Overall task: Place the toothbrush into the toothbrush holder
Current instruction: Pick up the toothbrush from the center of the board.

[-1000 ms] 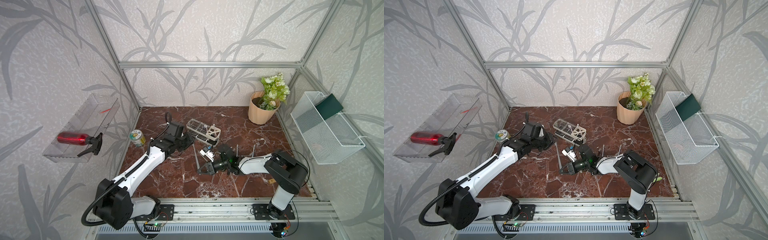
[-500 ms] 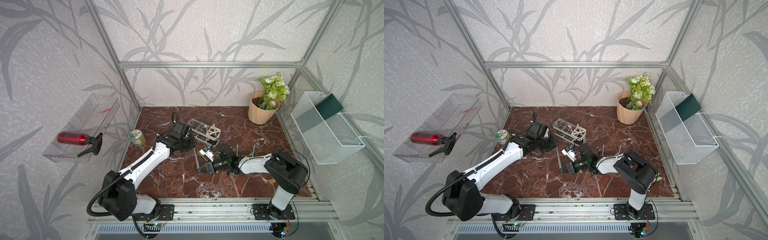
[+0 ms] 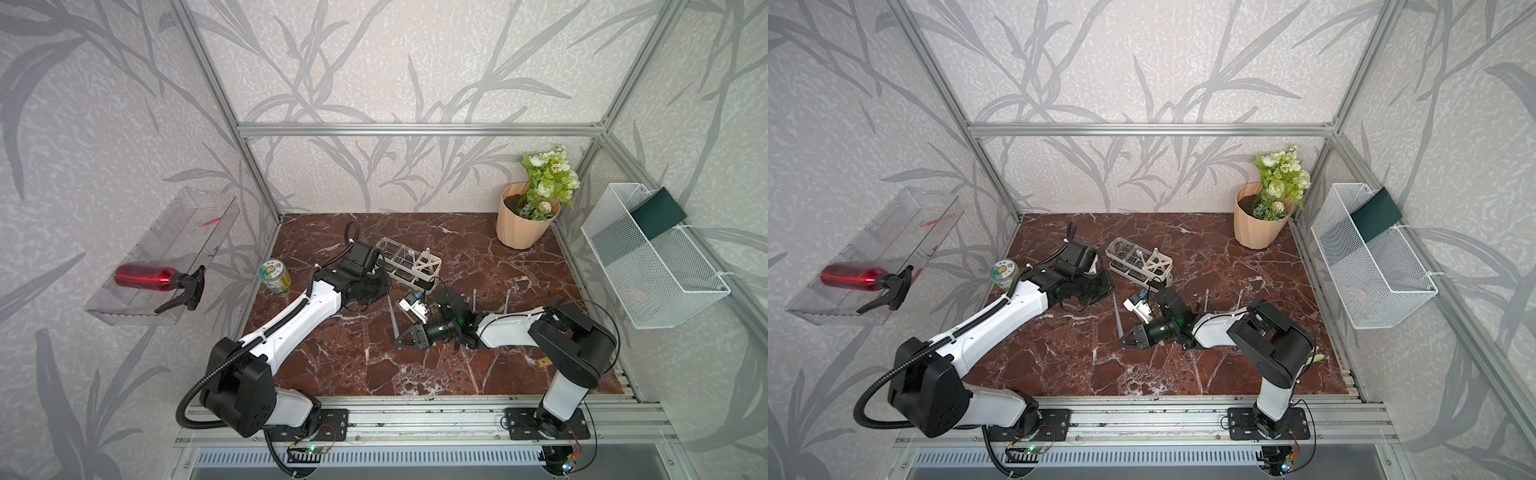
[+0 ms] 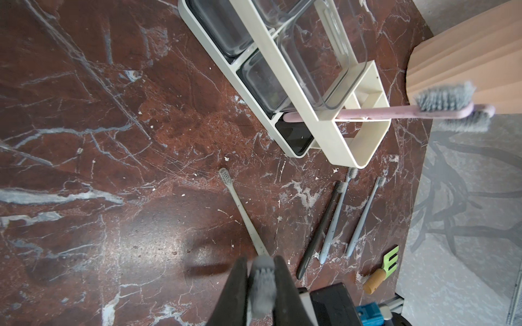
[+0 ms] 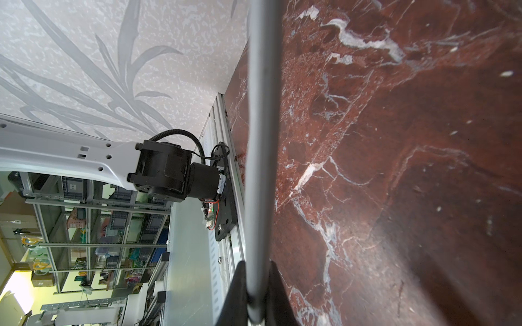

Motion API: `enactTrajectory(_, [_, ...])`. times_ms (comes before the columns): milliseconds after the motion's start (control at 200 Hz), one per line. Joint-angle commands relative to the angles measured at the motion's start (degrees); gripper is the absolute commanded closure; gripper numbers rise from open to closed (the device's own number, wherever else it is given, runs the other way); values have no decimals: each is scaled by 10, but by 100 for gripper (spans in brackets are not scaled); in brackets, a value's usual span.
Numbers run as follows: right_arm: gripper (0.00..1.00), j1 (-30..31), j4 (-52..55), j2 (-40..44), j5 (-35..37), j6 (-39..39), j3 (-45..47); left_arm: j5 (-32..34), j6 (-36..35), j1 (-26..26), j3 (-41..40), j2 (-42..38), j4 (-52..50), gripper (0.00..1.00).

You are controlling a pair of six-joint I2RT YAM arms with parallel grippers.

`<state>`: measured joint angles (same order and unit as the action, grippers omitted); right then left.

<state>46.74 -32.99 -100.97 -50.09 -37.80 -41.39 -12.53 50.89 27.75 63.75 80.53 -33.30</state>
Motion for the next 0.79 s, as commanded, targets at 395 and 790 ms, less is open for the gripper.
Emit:
enactTrajectory(395, [100, 2, 20, 4, -3, 33, -14, 26, -24, 9, 54, 31, -59, 83])
enactTrajectory(790, [100, 2, 30, 12, 1, 39, -14, 53, -38, 21, 76, 49, -92, 84])
